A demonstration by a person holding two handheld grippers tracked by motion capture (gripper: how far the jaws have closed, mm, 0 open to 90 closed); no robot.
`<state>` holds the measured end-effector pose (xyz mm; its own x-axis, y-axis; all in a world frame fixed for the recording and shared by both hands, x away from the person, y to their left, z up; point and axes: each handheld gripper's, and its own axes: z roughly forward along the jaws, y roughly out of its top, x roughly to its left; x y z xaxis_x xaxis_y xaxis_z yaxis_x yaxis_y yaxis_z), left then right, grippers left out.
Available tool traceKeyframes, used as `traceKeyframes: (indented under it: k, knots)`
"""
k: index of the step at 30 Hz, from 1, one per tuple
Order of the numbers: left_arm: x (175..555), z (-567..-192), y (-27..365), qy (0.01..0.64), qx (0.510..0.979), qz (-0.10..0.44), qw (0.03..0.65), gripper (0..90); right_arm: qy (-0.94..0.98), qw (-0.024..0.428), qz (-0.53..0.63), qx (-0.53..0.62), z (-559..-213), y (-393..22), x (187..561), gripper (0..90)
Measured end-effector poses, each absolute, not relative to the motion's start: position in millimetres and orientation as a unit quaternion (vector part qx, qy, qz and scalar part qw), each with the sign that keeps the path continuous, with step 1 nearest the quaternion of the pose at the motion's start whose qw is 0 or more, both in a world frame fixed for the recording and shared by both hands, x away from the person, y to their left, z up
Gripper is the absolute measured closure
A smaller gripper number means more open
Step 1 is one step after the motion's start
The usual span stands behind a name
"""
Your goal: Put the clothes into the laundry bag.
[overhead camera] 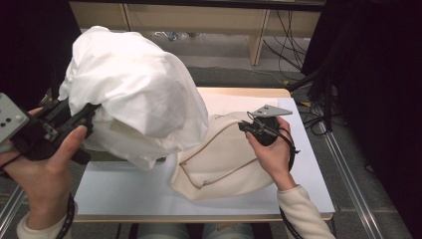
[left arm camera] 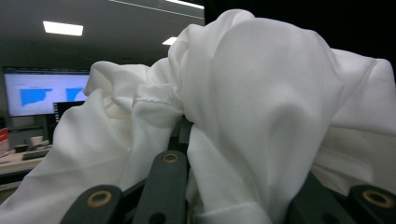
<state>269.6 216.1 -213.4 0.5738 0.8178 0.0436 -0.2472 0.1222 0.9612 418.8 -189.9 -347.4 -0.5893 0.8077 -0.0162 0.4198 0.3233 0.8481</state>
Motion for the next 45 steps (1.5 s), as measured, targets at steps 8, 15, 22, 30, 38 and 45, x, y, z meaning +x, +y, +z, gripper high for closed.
traceKeyframes:
  k: [8, 15, 22, 30, 38, 45]
  knots:
    - [246.4, -209.7, 190.1, 0.217, 0.584, 0.293, 0.726, 75.3, 0.782, 0.235, 0.427, 0.389, -345.3, -189.9, 416.8, 88.3]
    - [231.6, -204.7, 165.1, 0.167, 0.603, 0.231, 0.745, 75.2, 0.781, 0.226, 0.432, 0.391, -345.0, -187.5, 415.3, 88.4]
    - [260.1, -240.3, 135.4, 0.190, 0.655, 0.197, 0.704, 75.0, 0.779, 0.221, 0.439, 0.388, -344.2, -185.8, 413.6, 88.6]
    - [303.3, -288.3, 105.5, 0.221, 0.725, 0.178, 0.627, 74.9, 0.779, 0.226, 0.455, 0.368, -338.8, -182.3, 410.3, 89.1]
    - [334.7, -343.5, 59.0, 0.219, 0.806, 0.166, 0.525, 74.4, 0.774, 0.233, 0.467, 0.360, -334.1, -178.1, 404.4, 89.3]
    - [359.2, -378.1, 34.6, 0.239, 0.824, 0.172, 0.483, 74.2, 0.784, 0.219, 0.456, 0.359, -339.0, -170.4, 402.7, 89.4]
